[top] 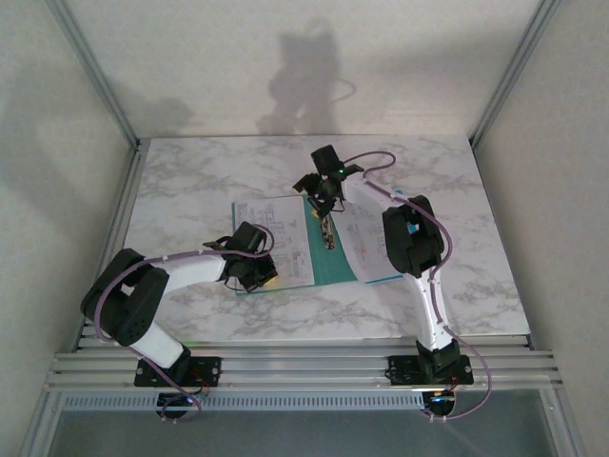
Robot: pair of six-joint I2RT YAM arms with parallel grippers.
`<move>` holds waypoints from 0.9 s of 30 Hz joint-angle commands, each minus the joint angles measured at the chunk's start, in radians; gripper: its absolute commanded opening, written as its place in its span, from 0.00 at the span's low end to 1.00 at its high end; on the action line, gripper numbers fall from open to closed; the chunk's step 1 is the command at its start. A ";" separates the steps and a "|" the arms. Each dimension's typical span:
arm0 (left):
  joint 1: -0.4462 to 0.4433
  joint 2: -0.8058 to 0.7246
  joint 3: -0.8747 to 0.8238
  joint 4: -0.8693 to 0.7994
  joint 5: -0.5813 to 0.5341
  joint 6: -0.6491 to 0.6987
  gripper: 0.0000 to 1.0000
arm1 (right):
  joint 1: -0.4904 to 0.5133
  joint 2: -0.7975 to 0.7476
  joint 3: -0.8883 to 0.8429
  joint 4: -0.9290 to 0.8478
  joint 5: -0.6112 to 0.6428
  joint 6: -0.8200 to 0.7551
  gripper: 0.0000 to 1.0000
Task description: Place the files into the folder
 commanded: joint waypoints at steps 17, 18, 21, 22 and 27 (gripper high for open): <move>0.073 0.034 -0.006 -0.133 -0.096 0.048 0.00 | -0.100 -0.474 -0.251 -0.059 0.229 -0.240 0.66; 0.081 0.030 -0.005 -0.137 -0.096 0.051 0.00 | -0.126 -0.528 -0.324 -0.061 0.231 -0.244 0.64; 0.105 0.018 -0.002 -0.145 -0.095 0.063 0.00 | -0.213 -0.672 -0.521 -0.074 0.223 -0.259 0.62; 0.109 0.013 -0.002 -0.146 -0.092 0.065 0.00 | -0.237 -0.706 -0.573 -0.083 0.221 -0.269 0.60; 0.095 -0.011 0.059 -0.176 -0.101 0.075 0.00 | -0.348 -0.815 -0.756 -0.172 0.200 -0.325 0.55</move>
